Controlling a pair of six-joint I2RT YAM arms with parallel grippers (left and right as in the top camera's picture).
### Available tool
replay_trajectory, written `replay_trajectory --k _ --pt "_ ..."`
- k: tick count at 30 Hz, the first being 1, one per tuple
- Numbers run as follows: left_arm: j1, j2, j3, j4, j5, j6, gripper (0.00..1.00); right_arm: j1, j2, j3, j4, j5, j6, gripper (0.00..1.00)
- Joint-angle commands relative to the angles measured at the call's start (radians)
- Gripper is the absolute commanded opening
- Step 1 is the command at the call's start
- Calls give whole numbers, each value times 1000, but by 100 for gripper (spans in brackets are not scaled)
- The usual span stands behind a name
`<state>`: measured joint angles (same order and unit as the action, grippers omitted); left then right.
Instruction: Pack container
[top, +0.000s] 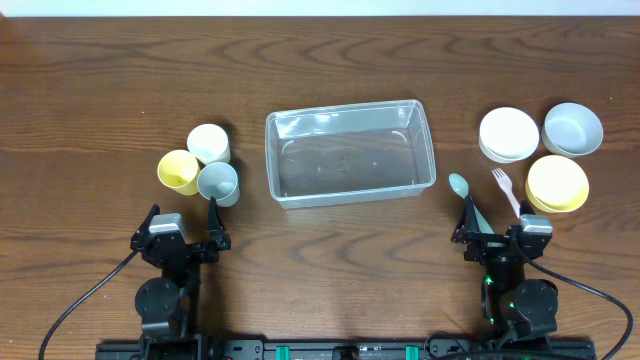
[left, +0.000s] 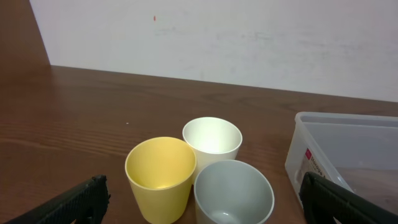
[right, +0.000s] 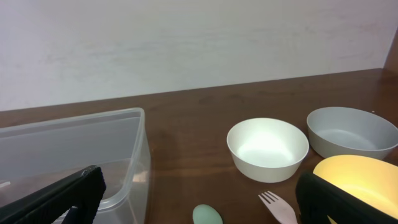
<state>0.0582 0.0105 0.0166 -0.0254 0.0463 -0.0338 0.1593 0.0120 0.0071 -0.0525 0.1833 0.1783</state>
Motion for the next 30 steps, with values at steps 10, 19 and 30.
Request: replay_trajectory --k 10,19,30 --pt "6 9 -7 -46 -5 -77 98 -8 16 2 -9 -35 -7 99" --pt "6 260 237 -100 -6 -106 98 -8 298 207 -60 -92 -14 99" --pt "6 892 943 -773 -5 -107 98 -8 1069 1035 -684 -217 -171 99"
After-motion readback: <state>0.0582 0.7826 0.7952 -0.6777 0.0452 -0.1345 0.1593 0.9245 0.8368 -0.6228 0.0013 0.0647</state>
